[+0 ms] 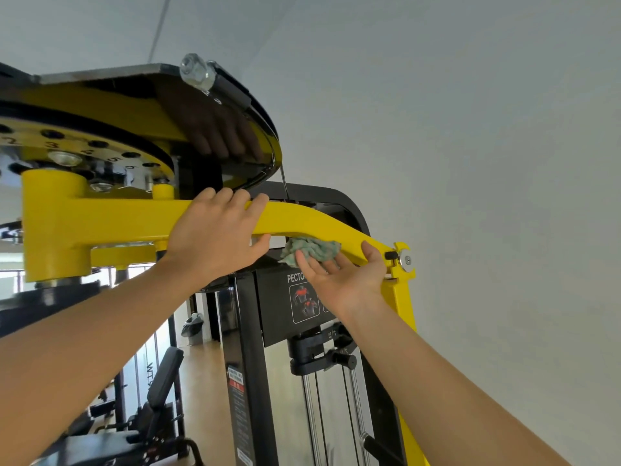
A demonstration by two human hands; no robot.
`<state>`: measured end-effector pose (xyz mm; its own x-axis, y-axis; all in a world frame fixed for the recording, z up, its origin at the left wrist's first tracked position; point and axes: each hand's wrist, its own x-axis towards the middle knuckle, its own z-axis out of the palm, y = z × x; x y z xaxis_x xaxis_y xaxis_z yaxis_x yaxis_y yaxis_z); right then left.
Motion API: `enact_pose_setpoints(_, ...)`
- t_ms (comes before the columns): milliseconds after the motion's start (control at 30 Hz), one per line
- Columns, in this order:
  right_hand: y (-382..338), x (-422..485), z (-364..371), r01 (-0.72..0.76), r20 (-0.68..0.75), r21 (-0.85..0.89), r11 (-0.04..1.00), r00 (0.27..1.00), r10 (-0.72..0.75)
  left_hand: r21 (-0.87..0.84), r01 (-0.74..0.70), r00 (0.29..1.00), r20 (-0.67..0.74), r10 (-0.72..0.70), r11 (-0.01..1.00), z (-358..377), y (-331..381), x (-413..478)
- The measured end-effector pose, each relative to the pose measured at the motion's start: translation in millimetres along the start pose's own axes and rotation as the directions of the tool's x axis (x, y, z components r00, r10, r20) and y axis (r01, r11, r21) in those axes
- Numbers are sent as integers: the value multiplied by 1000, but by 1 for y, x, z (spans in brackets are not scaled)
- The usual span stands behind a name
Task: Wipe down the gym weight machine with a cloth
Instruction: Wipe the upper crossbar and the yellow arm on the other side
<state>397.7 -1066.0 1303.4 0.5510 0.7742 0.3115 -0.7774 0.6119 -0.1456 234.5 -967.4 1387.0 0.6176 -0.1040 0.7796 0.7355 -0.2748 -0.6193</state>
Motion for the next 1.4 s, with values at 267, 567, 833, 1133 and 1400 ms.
enact_pose_setpoints(267,-51,8,-31,156,-146,19,988,978,-152,10,4,1000,-11,-4,1000,2,1,0)
enact_pose_setpoints(567,-53,5,-36,260,-96,-236,936,953,-289,-8,24,999,-47,-24,1000,9,0,1)
enact_pose_setpoints(833,-50,11,21,411,243,-822,394,879,-411,-20,38,998,-50,-39,999,10,1,0)
enact_pose_setpoints(1133,-60,50,39,629,743,-572,-526,670,-7,-28,53,998,-33,-54,998,8,4,-2)
enact_pose_setpoints(1400,-111,63,-16,405,748,-484,-776,651,-127,-39,62,998,-5,-62,997,4,7,-3)
